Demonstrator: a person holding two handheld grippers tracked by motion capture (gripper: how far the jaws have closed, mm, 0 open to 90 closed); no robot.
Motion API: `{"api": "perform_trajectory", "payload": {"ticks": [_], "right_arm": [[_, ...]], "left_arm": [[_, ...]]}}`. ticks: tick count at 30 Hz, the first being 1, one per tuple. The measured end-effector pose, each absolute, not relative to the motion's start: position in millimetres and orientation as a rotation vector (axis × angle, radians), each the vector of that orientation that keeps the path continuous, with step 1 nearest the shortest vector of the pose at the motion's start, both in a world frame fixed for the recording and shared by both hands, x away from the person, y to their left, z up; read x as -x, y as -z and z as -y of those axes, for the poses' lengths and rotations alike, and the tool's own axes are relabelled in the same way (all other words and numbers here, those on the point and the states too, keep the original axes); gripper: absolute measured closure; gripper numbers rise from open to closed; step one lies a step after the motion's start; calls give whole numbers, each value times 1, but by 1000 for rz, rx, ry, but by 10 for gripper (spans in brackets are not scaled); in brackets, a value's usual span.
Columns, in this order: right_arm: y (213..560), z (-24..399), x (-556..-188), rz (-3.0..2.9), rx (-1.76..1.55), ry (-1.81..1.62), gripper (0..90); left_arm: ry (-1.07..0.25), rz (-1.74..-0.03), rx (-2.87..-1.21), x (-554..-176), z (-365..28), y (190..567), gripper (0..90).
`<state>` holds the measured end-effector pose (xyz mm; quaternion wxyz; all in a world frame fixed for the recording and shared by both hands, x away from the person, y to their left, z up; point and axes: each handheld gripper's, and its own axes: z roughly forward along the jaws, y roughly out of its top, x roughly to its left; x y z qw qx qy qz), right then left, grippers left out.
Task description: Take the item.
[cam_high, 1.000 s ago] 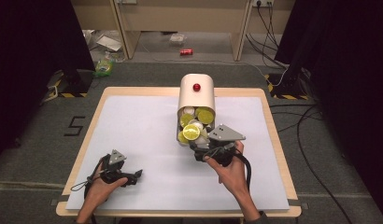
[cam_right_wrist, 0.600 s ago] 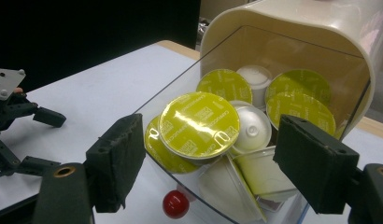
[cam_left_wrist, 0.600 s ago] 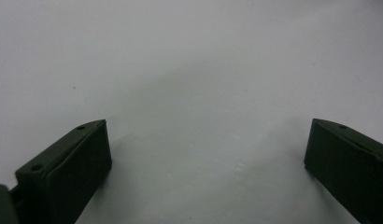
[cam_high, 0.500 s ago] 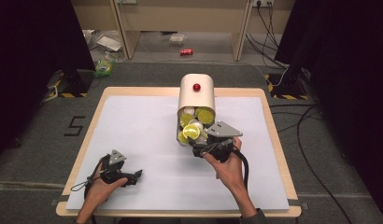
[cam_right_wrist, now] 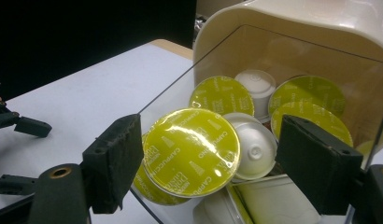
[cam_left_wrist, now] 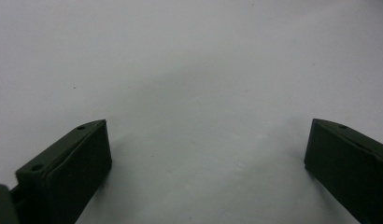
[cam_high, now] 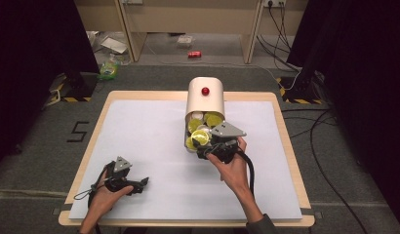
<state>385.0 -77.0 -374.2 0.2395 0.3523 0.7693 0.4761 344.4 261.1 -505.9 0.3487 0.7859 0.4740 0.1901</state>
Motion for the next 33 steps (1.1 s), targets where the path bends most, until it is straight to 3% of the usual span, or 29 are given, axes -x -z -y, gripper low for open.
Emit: {"api": "perform_trajectory", "payload": {"ticks": [14, 25, 33], "right_arm": [[381, 71, -391, -2136, -959, -1272, 249], [385, 66, -392, -2163, -931, -1279, 375], [383, 67, -391, -2155, -925, -1294, 381]], "left_arm": [[-493, -1228, -2037, -344, -261, 506, 0], [-493, -1228, -2037, -344, -261, 506, 0], [-492, -1228, -2037, -344, -261, 506, 0]]}}
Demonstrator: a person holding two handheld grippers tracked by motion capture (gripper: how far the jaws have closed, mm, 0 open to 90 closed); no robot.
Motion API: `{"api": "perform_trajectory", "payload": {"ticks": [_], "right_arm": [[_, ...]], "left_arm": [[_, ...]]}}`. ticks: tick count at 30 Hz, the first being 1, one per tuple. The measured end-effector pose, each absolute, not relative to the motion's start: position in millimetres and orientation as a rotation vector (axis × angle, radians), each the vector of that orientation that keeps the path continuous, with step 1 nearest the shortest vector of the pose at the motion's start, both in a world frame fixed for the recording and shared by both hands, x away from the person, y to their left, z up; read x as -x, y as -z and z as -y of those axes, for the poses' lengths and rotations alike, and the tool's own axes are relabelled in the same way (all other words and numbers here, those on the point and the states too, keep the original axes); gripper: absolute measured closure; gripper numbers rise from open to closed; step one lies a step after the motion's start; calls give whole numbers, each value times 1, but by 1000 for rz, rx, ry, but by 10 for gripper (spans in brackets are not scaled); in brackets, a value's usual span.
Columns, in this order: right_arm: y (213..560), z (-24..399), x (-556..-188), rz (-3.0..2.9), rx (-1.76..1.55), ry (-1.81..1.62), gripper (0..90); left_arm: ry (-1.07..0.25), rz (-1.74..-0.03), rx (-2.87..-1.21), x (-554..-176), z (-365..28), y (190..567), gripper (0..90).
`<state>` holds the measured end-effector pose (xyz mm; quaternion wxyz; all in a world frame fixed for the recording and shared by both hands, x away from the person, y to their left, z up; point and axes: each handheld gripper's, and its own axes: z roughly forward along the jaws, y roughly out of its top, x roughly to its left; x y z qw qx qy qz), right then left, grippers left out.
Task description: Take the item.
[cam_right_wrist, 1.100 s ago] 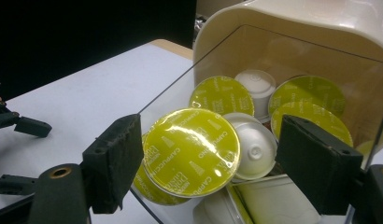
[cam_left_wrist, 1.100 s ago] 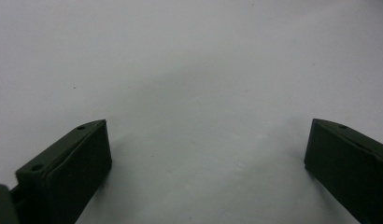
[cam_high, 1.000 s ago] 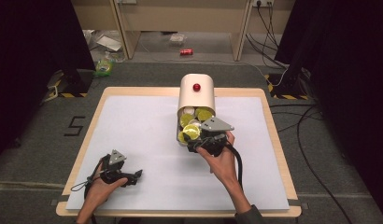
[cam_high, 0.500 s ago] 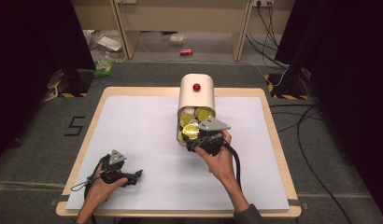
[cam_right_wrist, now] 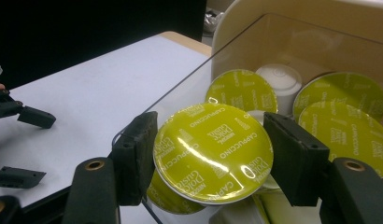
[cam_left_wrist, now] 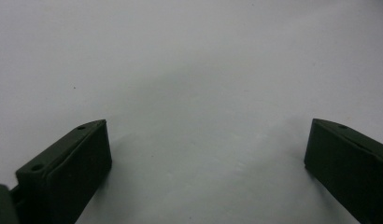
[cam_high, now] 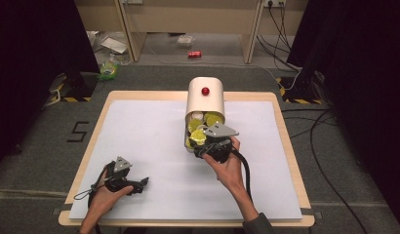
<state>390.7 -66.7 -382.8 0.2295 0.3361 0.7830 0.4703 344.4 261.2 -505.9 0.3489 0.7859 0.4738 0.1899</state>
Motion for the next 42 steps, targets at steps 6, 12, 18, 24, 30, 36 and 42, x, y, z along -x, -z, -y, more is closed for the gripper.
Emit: {"api": "perform_trajectory", "payload": {"ticks": [6, 12, 18, 24, 30, 36, 42], "right_arm": [[375, 72, -387, -2123, -916, -1323, 382], [369, 77, -385, -2106, -924, -1345, 382], [367, 84, -385, -2091, -930, -1346, 382], [362, 91, -384, -2069, -943, -1356, 382], [360, 98, -383, -2051, -955, -1356, 382], [357, 103, -383, -2038, -955, -1363, 382], [355, 109, -382, -2024, -975, -1368, 382]], "left_arm": [[-492, -1228, -2036, -344, -261, 506, 0], [-491, -1228, -2037, -344, -261, 506, 0], [-491, -1228, -2038, -344, -261, 506, 0], [-491, -1228, -2037, -345, -261, 506, 0], [-491, -1228, -2038, -344, -261, 506, 0], [-490, -1229, -2036, -345, -261, 506, 0], [-491, -1228, -2038, -345, -261, 506, 0]]}}
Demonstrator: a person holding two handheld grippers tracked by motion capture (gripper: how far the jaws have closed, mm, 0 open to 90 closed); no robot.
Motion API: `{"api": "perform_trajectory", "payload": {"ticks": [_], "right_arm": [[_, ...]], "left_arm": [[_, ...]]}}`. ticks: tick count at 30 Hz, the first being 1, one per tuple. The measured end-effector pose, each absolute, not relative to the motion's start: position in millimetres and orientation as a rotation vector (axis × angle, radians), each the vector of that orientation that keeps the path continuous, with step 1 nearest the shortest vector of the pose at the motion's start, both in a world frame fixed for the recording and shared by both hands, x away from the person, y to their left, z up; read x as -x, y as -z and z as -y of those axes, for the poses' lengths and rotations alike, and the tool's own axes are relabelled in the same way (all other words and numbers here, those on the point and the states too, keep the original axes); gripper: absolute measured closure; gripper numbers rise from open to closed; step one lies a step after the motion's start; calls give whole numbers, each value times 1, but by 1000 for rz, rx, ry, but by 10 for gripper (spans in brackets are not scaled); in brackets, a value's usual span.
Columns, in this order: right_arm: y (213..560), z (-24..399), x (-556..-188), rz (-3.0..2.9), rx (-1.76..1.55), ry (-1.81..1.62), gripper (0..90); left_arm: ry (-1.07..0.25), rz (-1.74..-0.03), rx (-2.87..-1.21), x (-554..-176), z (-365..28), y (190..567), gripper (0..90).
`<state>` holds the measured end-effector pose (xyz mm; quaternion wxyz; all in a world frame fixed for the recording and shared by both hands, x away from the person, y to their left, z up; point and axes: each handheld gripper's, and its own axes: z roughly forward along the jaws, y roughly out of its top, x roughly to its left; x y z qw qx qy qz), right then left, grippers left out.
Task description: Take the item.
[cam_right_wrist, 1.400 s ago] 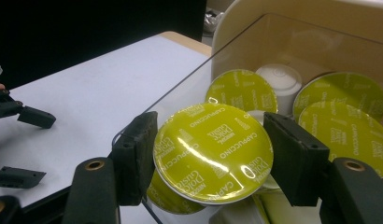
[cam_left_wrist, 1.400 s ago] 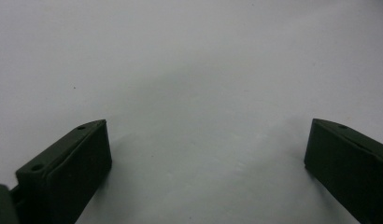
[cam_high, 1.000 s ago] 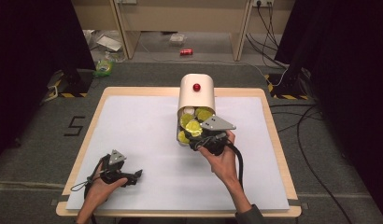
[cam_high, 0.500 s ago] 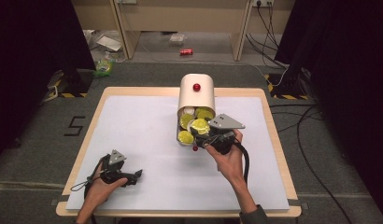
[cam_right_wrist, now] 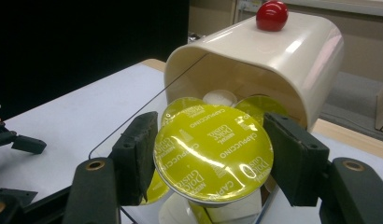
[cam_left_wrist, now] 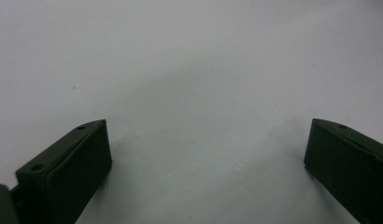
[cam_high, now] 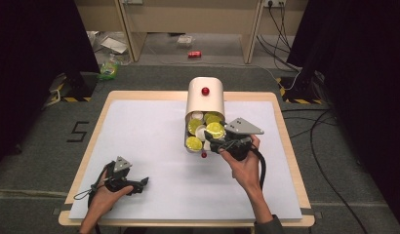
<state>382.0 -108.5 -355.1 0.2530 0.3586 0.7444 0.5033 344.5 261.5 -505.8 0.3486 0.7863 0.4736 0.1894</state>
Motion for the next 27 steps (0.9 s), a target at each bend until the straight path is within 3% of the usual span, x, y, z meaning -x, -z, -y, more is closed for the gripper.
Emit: {"api": "perform_trajectory", "payload": {"ticks": [27], "right_arm": [[346, 148, -383, -1912, -1057, -1354, 382]], "left_arm": [[-491, -1228, -2037, -345, -261, 506, 0]]}}
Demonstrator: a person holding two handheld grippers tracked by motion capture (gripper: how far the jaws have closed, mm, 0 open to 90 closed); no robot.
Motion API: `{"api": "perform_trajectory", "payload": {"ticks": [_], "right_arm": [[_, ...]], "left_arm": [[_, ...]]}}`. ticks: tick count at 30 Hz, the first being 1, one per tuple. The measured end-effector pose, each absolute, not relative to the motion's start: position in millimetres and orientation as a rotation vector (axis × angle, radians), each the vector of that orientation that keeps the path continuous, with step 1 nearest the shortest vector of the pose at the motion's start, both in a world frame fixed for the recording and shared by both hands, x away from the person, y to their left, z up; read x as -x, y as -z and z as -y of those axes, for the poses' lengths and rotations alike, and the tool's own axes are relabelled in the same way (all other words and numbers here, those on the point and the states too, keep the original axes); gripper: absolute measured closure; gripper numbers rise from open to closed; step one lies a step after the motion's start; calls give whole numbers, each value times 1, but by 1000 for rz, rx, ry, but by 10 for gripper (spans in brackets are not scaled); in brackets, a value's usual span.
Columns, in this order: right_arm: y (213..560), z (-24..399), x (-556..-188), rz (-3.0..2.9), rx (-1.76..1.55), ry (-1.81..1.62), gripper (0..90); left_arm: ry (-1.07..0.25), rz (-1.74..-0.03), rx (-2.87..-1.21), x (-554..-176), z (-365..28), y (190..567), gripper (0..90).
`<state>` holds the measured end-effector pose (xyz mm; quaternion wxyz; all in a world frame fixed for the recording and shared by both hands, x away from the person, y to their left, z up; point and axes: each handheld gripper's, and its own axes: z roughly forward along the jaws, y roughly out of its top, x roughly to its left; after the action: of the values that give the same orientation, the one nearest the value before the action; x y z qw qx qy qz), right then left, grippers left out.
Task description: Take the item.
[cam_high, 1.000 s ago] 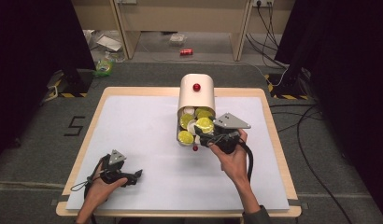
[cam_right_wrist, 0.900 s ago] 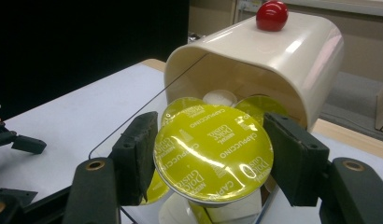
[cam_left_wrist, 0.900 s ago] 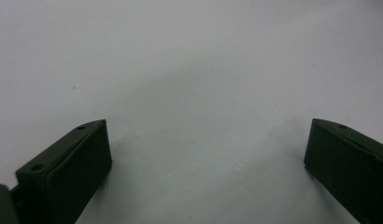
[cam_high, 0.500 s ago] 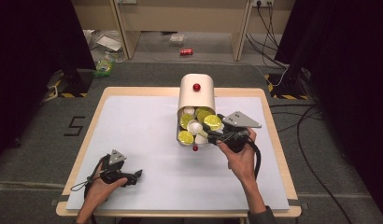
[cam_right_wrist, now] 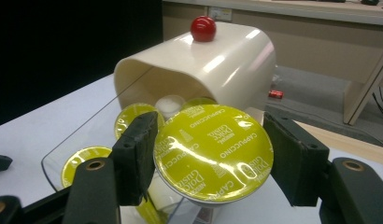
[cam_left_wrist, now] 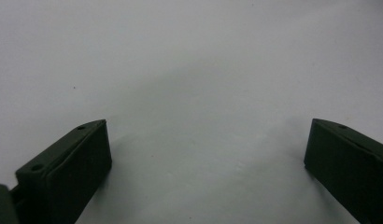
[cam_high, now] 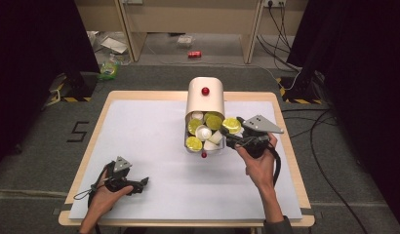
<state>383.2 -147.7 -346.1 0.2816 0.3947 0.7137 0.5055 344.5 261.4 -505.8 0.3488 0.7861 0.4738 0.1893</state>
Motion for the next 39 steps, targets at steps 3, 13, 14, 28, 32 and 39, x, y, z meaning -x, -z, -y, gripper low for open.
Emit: {"api": "perform_trajectory", "payload": {"ticks": [3, 13, 14, 28, 32, 39], "right_arm": [[346, 155, -383, -1901, -1076, -1353, 382], [351, 166, -388, -1878, -1115, -1329, 382], [351, 167, -388, -1877, -1117, -1325, 382], [370, 188, -401, -1857, -1206, -1260, 382], [376, 194, -404, -1852, -1234, -1241, 382], [383, 202, -408, -1841, -1261, -1220, 382]], "left_arm": [[-490, -1229, -2035, -345, -261, 506, 0], [-490, -1229, -2035, -345, -261, 506, 0], [-490, -1229, -2036, -345, -261, 506, 0], [-491, -1228, -2037, -345, -261, 506, 0], [-490, -1229, -2035, -345, -261, 506, 0], [-491, -1227, -2038, -344, -261, 506, 0]]}}
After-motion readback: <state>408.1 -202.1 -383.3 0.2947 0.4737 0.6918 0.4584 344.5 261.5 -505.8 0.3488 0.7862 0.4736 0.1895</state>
